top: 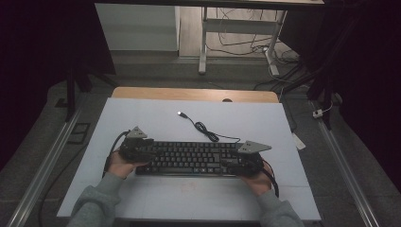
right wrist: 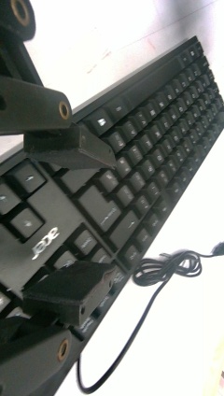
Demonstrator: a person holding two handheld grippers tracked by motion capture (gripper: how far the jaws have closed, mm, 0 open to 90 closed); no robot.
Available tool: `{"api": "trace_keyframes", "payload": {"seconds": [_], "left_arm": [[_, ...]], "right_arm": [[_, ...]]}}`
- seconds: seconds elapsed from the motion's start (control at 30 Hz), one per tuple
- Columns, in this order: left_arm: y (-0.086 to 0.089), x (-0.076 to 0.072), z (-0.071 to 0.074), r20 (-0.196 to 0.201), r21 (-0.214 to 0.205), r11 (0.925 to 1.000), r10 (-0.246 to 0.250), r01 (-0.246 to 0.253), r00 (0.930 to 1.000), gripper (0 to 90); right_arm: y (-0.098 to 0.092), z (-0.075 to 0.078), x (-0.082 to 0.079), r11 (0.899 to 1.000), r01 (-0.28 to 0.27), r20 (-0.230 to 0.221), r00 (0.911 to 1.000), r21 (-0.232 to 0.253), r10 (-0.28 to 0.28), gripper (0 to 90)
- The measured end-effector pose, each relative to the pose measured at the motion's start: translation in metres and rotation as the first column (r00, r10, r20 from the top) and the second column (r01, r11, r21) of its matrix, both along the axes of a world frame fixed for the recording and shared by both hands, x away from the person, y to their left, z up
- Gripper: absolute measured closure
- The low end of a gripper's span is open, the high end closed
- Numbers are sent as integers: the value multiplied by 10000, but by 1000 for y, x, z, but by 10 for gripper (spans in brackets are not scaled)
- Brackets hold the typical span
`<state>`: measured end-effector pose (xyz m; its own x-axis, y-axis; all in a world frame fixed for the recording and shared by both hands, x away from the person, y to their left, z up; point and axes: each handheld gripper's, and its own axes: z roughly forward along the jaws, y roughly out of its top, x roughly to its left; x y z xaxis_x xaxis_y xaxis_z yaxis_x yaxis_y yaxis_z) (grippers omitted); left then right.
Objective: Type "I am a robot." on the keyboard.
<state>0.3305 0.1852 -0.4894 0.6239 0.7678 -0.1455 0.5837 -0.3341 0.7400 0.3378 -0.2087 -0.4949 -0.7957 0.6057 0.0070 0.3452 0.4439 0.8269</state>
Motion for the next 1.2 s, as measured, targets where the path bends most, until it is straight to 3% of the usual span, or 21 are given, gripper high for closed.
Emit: {"api": "trace_keyframes", "payload": {"seconds": [0.37,0.5,0.6,0.87,1.2], "left_arm": [[-3,1,-2,-53,153,9999,-41,41,10000,369],[-3,1,-2,-58,217,9997,-75,76,10000,368],[-3,1,-2,-52,221,9997,-88,89,9999,368],[-5,1,-3,-93,279,9995,-132,134,9999,364],[-4,2,-3,-89,264,9996,-117,119,9999,362]], "right_arm": [[23,7,7,9996,-265,-117,9996,-61,264,459],[27,8,9,9995,-303,-149,9994,-82,302,528],[30,8,10,9990,-416,-268,9988,132,419,616],[44,8,14,9940,-1089,-611,9921,139,1095,872],[60,16,19,9921,-1253,-585,9904,35,1253,900]]}}
